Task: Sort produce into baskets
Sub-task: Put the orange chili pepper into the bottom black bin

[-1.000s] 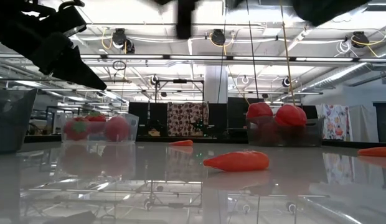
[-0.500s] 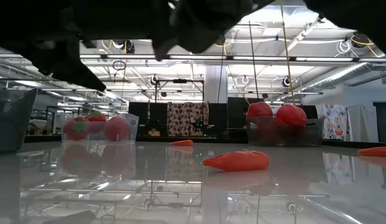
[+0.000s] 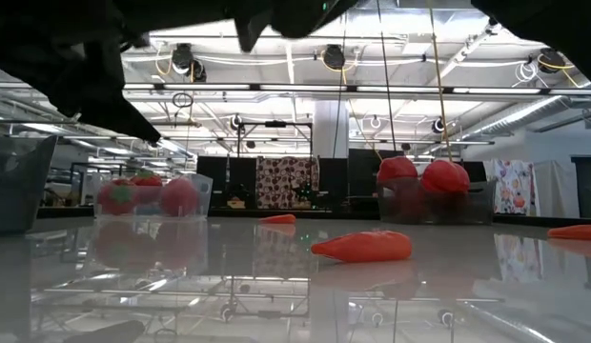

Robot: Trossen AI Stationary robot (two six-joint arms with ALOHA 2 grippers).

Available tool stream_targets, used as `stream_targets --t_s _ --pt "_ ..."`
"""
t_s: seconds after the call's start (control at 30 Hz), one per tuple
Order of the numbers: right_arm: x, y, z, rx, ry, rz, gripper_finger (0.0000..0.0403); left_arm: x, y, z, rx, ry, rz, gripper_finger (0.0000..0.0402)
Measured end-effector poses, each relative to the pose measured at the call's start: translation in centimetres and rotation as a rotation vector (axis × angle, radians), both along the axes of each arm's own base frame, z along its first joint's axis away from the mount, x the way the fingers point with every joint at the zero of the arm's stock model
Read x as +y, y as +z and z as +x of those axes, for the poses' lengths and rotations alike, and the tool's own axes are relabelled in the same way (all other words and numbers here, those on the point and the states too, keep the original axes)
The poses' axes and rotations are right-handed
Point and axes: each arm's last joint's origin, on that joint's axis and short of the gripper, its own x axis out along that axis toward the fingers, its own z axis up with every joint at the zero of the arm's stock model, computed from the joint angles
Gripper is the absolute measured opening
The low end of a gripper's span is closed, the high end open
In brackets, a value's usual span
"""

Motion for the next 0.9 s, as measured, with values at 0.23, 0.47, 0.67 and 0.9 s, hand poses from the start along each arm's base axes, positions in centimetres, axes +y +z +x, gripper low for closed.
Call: stream_targets --t_s 0.23,0.47,0.67,0.9 --pt "0.2 4.9 -2.5 0.238 0.014 -0.055 0.017 0.0 0.0 0.0 0.002 -0.002 -0.005 0.0343" --pt "-1.3 8.7 -7.3 0.631 -0.021 -0.094 0.0171 0.0 -0.1 0.0 0.008 -0.004 -0.005 0.0343" --pt "-1.1 8.8 -10.2 0.942 0.08 0.064 0.0171 0.0 -0.1 0.0 0.008 -0.003 -0.007 0.0343" --pt "1.6 6.4 -12.0 1.069 0.12 -0.008 0.0171 0.0 -0.1 -0.1 0.01 -0.003 -0.007 0.0343"
